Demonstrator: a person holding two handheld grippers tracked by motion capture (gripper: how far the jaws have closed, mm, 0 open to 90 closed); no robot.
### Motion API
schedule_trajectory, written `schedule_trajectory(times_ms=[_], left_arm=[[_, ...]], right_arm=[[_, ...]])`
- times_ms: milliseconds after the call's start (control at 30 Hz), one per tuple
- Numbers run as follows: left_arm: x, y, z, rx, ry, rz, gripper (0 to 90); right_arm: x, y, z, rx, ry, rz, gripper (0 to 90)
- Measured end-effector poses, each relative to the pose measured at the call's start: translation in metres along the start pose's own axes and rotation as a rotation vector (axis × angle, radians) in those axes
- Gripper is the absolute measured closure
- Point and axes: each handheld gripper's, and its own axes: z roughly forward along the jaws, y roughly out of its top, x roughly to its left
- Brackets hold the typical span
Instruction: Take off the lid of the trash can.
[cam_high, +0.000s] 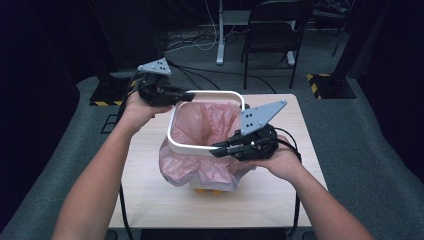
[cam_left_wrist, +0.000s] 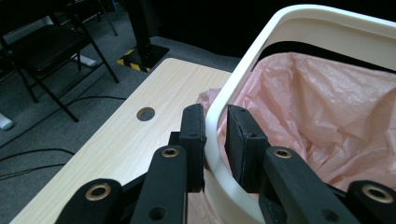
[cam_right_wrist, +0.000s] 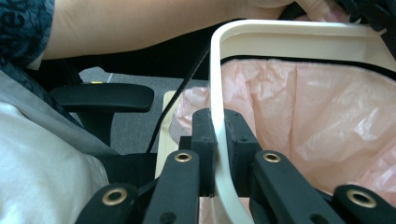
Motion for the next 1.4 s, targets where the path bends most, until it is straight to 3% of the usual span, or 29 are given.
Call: schedule_trajectory(times_ms=[400, 467, 600, 767, 933, 1067, 1400], left_arm=[[0.0, -0.003, -0.001, -0.01, -0.027, -0.032, 75.6], [0.0, -0.002, -0.003, -0.034, -0.025, -0.055, 68.8], [0.0, -0.001, -0.013, -0.08, 0.008, -0.08, 53.9], [-0.001, 0.001, -0.029, -0.122, 0.032, -0.091, 46.0], [-0.007, -0.005, -0.053, -0.135, 0.083, -0.09, 43.7], [-0.01, -0.014, -0.066, -0.149, 0.098, -0.088, 43.4], [-0.014, -0.037, -0.073, -0.143, 0.119, -0.094, 43.5]], right_arm=[[0.004, 0.005, -0.002, 0.007, 0.006, 0.004, 84.1], [0.005, 0.005, -0.001, 0.007, 0.009, 0.001, 84.1], [0.007, 0.005, 0.002, 0.018, 0.004, 0.0, 84.1], [0.008, 0.005, 0.001, 0.016, -0.011, 0.004, 84.0], [0.011, 0.007, -0.005, 0.003, -0.037, -0.003, 84.0], [0.014, 0.008, -0.011, -0.001, -0.053, -0.004, 84.0], [0.017, 0.006, -0.021, -0.006, -0.093, -0.005, 83.9]])
